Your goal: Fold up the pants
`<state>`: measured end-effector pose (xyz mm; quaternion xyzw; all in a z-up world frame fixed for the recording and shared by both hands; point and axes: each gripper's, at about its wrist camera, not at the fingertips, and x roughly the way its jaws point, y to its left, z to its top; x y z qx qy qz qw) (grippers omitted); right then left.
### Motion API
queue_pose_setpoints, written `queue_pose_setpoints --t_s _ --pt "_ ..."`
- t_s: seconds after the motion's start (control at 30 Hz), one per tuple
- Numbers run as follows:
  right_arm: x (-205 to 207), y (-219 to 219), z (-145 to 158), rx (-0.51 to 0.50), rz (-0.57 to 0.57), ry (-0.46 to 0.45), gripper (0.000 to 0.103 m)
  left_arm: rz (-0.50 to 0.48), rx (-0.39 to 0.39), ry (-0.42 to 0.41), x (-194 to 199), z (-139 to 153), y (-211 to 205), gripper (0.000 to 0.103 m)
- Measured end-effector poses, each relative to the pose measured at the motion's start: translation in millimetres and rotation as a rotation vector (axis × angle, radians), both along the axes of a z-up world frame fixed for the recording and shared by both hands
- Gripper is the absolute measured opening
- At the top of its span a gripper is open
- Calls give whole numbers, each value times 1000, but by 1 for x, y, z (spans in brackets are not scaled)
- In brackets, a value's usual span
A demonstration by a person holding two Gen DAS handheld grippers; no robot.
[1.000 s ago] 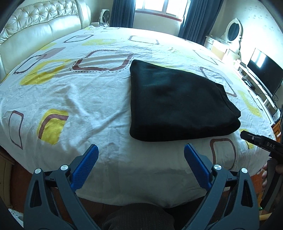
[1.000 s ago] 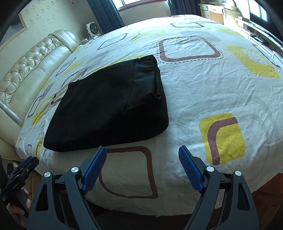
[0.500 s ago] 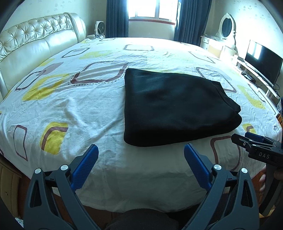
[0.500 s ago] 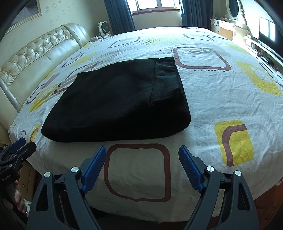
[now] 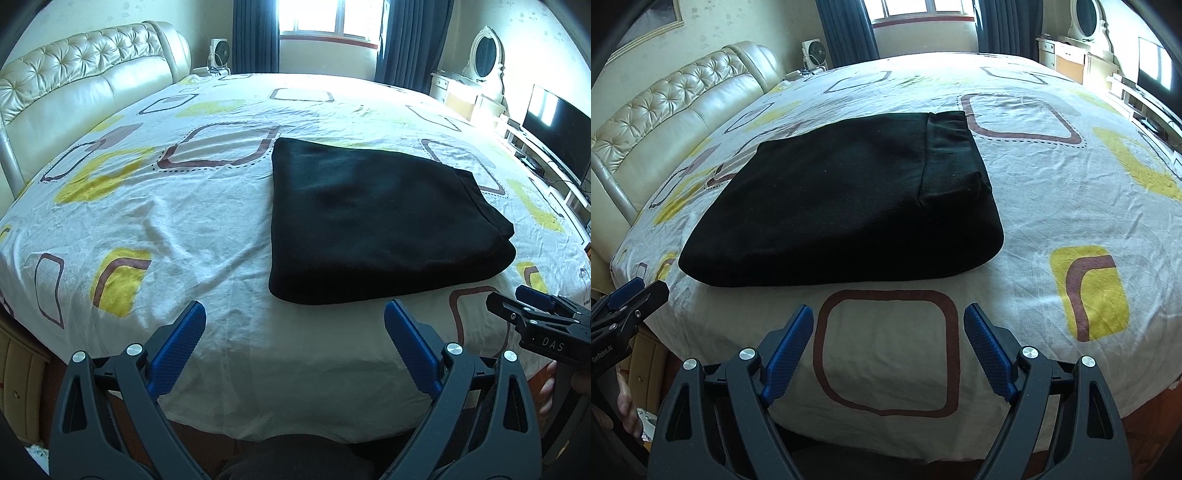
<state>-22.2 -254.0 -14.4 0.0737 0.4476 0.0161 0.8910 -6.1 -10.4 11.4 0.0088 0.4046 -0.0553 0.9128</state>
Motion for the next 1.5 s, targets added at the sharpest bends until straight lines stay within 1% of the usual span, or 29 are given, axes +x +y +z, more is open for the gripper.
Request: queue_pose_setpoints --t_s 0.33,0.5,0.9,1.1,1.3,1.4,1.5 --pt "0 0 -2 17 -2 15 82 13 2 -1 1 2 2 97" --pt "0 -1 -4 18 1 21 82 16 22 -15 1 4 0 97" --pt "1 -3 -3 18 -1 20 82 30 20 -16 1 7 -1 97" --pt "1 -4 -4 20 0 22 82 10 44 -42 -2 13 -7 99" --pt "1 -4 -4 27 0 28 82 12 75 -56 -4 15 -11 99" --pt "1 -3 -4 27 3 31 82 17 72 -73 -6 19 -12 99" --pt "1 -2 -5 31 5 33 82 -8 62 -84 -8 24 -14 99"
